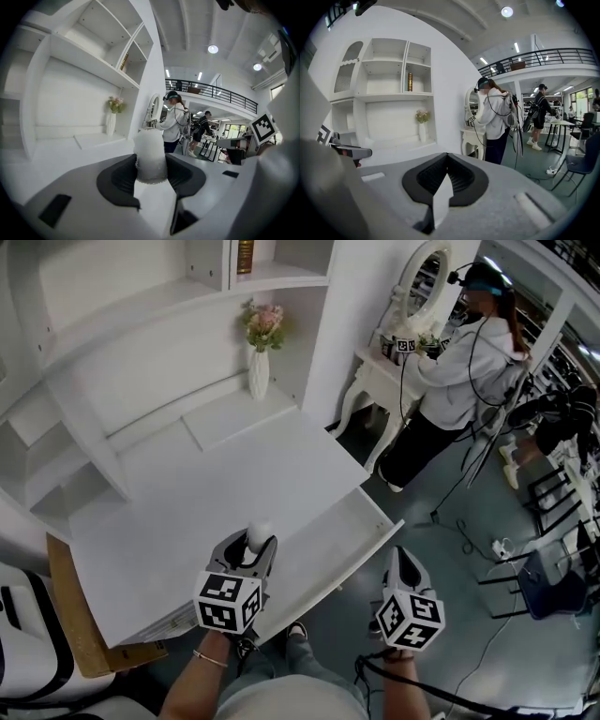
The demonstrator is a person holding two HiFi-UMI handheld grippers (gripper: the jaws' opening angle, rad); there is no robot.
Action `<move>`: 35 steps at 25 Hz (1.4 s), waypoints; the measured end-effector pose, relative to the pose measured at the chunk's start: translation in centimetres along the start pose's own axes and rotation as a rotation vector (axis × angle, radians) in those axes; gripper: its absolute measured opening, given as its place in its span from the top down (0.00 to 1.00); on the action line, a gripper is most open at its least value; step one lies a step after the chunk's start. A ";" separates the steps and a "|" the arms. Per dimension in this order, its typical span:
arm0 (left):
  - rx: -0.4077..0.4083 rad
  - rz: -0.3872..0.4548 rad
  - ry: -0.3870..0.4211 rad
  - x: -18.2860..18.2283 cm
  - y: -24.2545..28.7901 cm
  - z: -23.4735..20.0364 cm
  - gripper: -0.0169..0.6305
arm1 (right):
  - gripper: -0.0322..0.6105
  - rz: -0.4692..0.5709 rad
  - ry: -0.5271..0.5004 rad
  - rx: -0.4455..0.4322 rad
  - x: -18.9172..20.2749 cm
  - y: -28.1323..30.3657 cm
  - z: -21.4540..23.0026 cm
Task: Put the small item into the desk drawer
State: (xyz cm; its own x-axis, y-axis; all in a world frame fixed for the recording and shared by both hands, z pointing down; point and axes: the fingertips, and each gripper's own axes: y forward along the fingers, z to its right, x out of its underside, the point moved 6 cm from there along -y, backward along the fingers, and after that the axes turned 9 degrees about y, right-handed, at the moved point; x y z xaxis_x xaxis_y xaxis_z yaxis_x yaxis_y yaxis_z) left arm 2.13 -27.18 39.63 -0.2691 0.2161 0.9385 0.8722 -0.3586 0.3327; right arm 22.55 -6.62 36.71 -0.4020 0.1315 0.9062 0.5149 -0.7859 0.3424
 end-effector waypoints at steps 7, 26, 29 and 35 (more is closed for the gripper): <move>0.083 -0.125 0.044 2.9 1.7 2.7 0.71 | 0.94 -0.006 0.059 0.061 1.5 -1.6 2.8; 0.387 -0.571 0.203 14.5 4.7 5.9 0.71 | 0.94 -0.059 0.164 0.161 6.3 -1.0 7.3; 0.419 -0.650 0.240 16.1 5.4 6.0 0.71 | 0.94 -0.075 0.175 0.180 7.1 -0.8 7.9; 0.473 -0.700 0.273 18.6 7.7 6.6 0.71 | 0.94 -0.094 0.197 0.216 8.5 -0.5 9.1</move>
State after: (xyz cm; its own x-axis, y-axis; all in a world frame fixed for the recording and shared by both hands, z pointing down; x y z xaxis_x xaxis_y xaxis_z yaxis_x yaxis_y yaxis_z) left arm 6.60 -19.91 59.07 -0.8395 -0.0007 0.5434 0.5322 0.2009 0.8225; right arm 25.77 0.39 46.53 -0.5838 0.0613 0.8096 0.6093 -0.6260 0.4867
